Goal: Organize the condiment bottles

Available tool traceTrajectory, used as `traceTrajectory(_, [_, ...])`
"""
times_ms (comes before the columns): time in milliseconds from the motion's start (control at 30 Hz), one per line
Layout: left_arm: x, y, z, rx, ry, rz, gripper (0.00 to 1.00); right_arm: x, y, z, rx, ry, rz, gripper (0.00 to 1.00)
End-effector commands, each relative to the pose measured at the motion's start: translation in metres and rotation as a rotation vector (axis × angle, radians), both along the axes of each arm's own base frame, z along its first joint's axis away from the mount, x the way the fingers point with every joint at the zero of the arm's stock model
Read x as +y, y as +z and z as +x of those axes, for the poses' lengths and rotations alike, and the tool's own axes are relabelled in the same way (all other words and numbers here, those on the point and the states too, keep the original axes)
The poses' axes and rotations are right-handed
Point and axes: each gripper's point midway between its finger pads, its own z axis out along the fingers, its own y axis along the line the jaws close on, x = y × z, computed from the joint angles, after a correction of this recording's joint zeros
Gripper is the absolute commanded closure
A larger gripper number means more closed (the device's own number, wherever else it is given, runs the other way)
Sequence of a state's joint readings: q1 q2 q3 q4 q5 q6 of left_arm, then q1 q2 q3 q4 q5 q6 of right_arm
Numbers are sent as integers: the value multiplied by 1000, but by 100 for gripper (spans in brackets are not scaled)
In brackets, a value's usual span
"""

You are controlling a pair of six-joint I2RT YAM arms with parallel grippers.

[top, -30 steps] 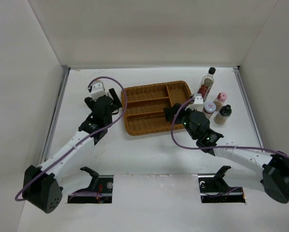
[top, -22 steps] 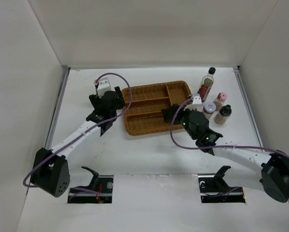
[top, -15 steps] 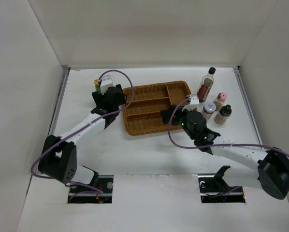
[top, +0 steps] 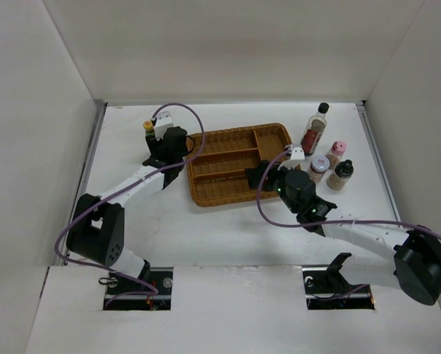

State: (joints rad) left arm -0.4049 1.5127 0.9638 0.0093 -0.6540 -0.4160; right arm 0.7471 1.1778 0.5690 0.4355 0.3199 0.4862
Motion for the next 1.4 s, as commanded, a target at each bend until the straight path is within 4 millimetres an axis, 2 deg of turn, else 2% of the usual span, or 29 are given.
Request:
traceTrajectory(0, [0, 100, -2, -267, 32, -76, 58, -1, 21, 0, -62, 1, 58, 9])
traceTrajectory(167, [-22, 165, -17, -412, -23, -100, 60, -3, 19, 2, -62, -11, 58, 9])
traceTrajectory(267, [-47, 179, -13, -430, -88, -109, 60, -7, 15, 6, -57, -31, 53, 9])
traceTrajectory(367, [-72, 173, 2, -417, -145, -114, 60, -9, 15, 6, -57, -36, 55, 10])
traceTrajectory(500, [-92, 160, 25, -394, -175, -120, 60, -12, 18, 6, -67, -42, 66, 10])
traceTrajectory(633, [-109, 149, 41, -374, -207, -115, 60, -14, 19, 5, -72, -44, 70, 9])
traceTrajectory(733, [-114, 137, 48, -356, -214, -108, 60, -13, 17, 6, -64, -42, 63, 9])
traceTrajectory(833, [-118, 117, 53, -314, -223, -88, 59, -11, 18, 6, -66, -39, 64, 9])
traceTrajectory(933, [-118, 85, 57, -252, -225, -63, 56, -11, 14, 7, -58, -41, 58, 9])
traceTrajectory(1033, [-120, 55, 59, -201, -228, -44, 46, -12, 18, 6, -64, -40, 62, 9])
traceTrajectory(1100, [-120, 44, 59, -178, -225, -32, 39, -13, 17, 6, -66, -44, 65, 9])
traceTrajectory(1233, [-116, 45, 58, -185, -209, -30, 29, -14, 23, 4, -76, -39, 71, 9])
traceTrajectory(1300, [-112, 57, 58, -202, -198, -35, 20, -16, 25, 3, -83, -42, 79, 9])
traceTrajectory(1367, [-108, 78, 54, -238, -194, -52, 14, -16, 24, 3, -82, -41, 80, 9])
